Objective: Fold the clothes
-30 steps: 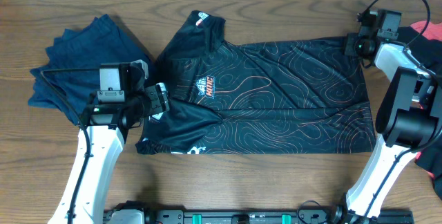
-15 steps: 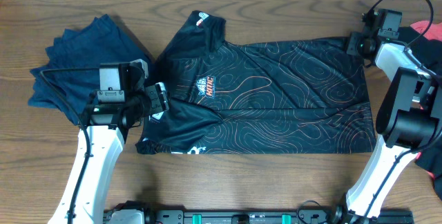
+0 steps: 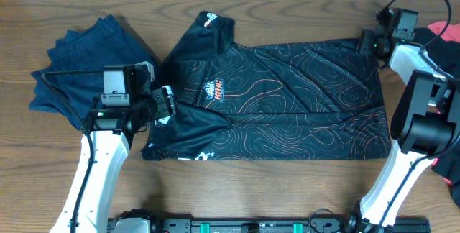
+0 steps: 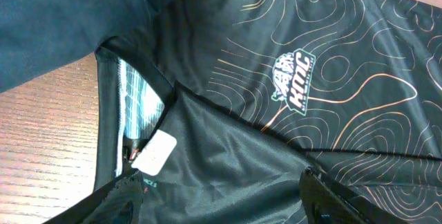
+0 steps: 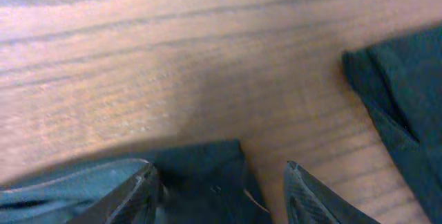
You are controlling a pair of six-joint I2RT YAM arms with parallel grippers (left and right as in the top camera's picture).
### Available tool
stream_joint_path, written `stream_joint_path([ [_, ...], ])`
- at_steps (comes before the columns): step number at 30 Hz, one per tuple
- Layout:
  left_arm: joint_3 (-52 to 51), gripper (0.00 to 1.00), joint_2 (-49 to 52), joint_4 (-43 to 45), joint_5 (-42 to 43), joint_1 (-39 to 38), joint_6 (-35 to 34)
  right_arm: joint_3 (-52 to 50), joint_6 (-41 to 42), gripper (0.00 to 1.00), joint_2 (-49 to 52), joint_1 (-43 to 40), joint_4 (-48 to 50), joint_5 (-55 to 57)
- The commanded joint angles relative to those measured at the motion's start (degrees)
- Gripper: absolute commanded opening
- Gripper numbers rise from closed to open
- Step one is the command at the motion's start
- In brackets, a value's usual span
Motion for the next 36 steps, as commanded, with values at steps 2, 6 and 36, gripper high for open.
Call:
stream_joint_path([
  [2,1.3,0.74,0.3,0.2,0.1,-0.2,0.1,0.2,0.5,0.57,-1.5,2.3,0.1,1.9],
  [6,1.3,0.74,0.3,0.2,0.1,-0.2,0.1,0.2,0.5,0.57,-0.8,2.7,0.2,2.5],
  [36,20.4,0.70,18.4,2.4,-0.4,-4.6,7.9,0.3,3.2,0.01,0.2,2.1,-10.7,9.5],
])
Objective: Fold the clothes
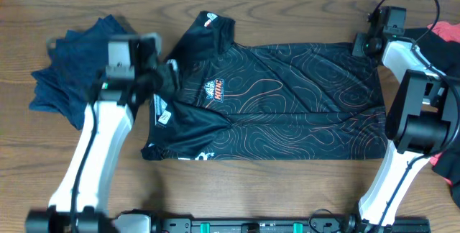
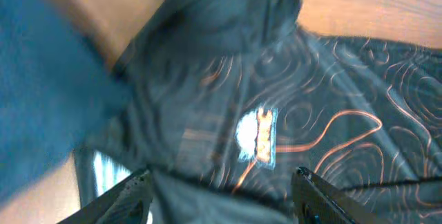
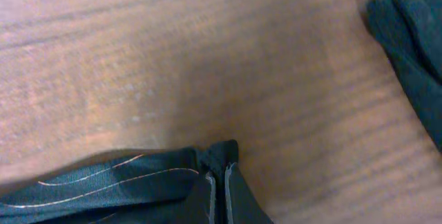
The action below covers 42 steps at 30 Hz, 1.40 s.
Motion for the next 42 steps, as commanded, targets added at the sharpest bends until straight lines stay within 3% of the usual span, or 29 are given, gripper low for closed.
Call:
stream_joint_path([
  [1,6.8,0.71,9.3,1.3,-0.4,-0.8,4.2,-1.2,1.3,0.01,0.2,-0.3,-2.5,2.8],
  [13,25.4,0.86,39.3,10.5,-1.2,-0.7,9.3,-1.2,1.2,0.01,-0.1,-0.1,-5.6,2.6],
  [24,32.5,0.86,50.3,12.6,-4.2,-0.9,13.3,-1.2,1.2,0.01,-0.1,-0.1,-5.5,2.6],
  [26,32.5,0.69,50.6,12.4,-4.2,-1.1,13.3,-1.2,1.2,0.01,-0.1,-0.1,-5.4,2.6],
  [31,32.5,0.11,50.6,10.8,-4.2,-1.8,13.2,-1.2,1.2,0.01,-0.1,-0.1,-5.4,2.6],
  [33,32.5,0.06,50.6,9.7,-4.2,-2.0,13.3,-1.2,1.2,0.01,-0.1,-0.1,-5.4,2.6],
  [42,32.5,0.06,43.9,5.1,-2.8,-2.0,12.3,-1.2,2.7,0.01,-0.4,-0.6,-4.5,4.2],
])
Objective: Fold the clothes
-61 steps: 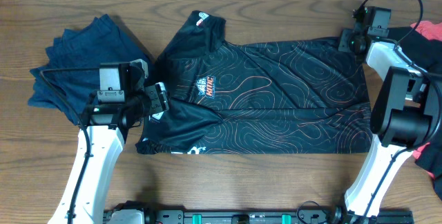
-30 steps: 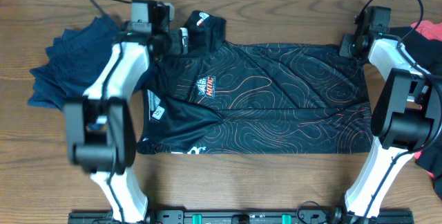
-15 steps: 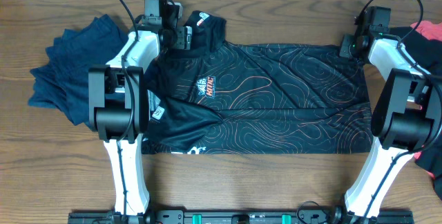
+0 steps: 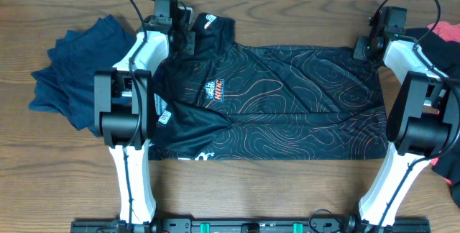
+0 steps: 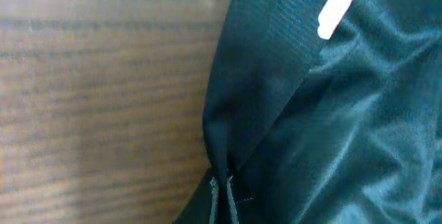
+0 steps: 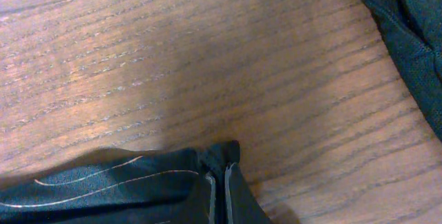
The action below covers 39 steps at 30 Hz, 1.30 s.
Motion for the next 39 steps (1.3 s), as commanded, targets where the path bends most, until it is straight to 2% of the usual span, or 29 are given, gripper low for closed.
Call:
stream_joint_path([
  [1,-0.1,0.06,-5.6,-1.7,1.4,-0.2,-1.2,-1.2,2.9,0.01,0.3,-0.9,-0.9,3.6],
  [5,-0.1,0.06,-11.6,-4.6,2.4,-0.2,-2.5,-1.2,4.4,0.01,-2.0,-1.7,-1.2,4.1],
  [9,-0.1,0.06,-16.5,-9.4,2.4,-0.2,-4.3,-1.2,2.3,0.01,-5.3,-2.2,-2.1,4.3],
  [14,-0.1,0.06,-21.0,-17.9,2.4,-0.2,-4.4,-1.2,1.4,0.01,-9.2,-2.5,-6.4,5.5],
  [24,-0.1,0.06,-25.4,-37.9,2.4,0.7,-4.4,-1.2,1.4,0.01,-16.8,-2.8,-22.3,11.4],
  [31,-0.1,0.06,-25.7,-49.9,2.3,0.7,-4.4,-1.2,1.6,0.01,-21.9,-4.2,-33.7,11.4],
  [39,-0.2,0.06,-25.7,-59.6,2.1,1.0,-4.4,-1.3,1.6,0.01,-22.3,-5.8,-45.8,11.4],
])
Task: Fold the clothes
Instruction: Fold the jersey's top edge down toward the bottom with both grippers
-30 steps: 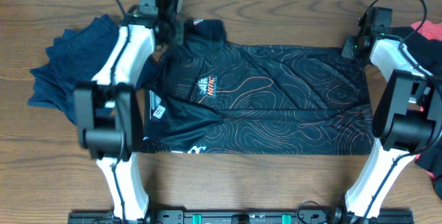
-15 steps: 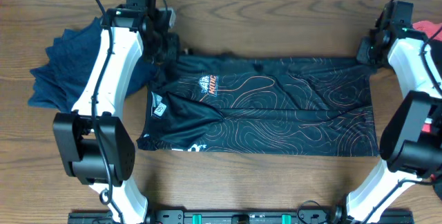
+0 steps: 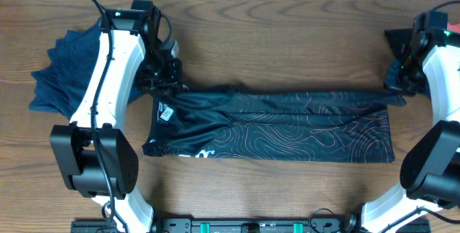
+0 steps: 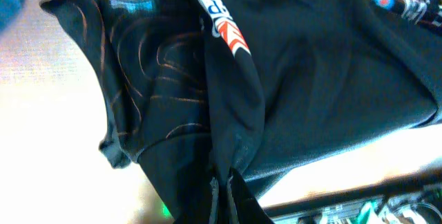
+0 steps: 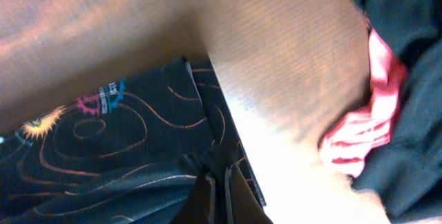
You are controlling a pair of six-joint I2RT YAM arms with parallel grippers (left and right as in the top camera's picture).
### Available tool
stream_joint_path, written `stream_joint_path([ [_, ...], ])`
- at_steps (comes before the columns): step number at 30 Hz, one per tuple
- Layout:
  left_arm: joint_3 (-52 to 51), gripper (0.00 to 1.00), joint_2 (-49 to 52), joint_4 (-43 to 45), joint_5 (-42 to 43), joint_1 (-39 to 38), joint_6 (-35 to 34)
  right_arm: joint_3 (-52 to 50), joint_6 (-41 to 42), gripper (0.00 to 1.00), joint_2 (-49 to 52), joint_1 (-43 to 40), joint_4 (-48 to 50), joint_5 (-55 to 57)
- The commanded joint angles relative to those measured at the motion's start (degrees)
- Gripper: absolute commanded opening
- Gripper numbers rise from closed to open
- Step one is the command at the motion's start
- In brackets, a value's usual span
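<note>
A black shirt with orange contour lines [image 3: 280, 129] lies across the table's middle, its far half lifted and drawn toward the front, bunched along a ridge. My left gripper [image 3: 172, 83] is shut on the shirt's far left edge [image 4: 222, 175], held above the shirt. My right gripper [image 3: 395, 89] is shut on the far right corner [image 5: 217, 172]. A white tag [image 3: 164, 113] shows at the left end.
A folded dark blue garment [image 3: 61, 64] lies at the left, beside the left arm. Red and dark clothes [image 5: 376, 106] sit at the right table edge. Bare wood [image 3: 280, 39] lies behind the shirt.
Both grippers, shut on the shirt's far edge, have moved from the table's back toward the middle. The shirt's far half is now lifted and folded over toward the front.
First the shirt lay flat, my left gripper open by its left sleeve and my right open at the far right corner. Then the right shut on that corner. Then the left was shut on the collar side. Now both hold the far edge, brought forward.
</note>
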Motion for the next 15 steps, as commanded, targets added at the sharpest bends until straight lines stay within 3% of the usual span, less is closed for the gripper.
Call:
stream_joint_path([
  [1,0.2,0.06,-1.2,-2.7,-0.6,0.5,0.0,0.1,-0.4,0.01,-0.6,-0.6,-2.3,1.8],
  [15,-5.2,0.06,-1.2,-6.5,-0.6,0.5,0.0,-1.5,-0.4,0.01,-0.6,-0.6,-11.0,1.6],
])
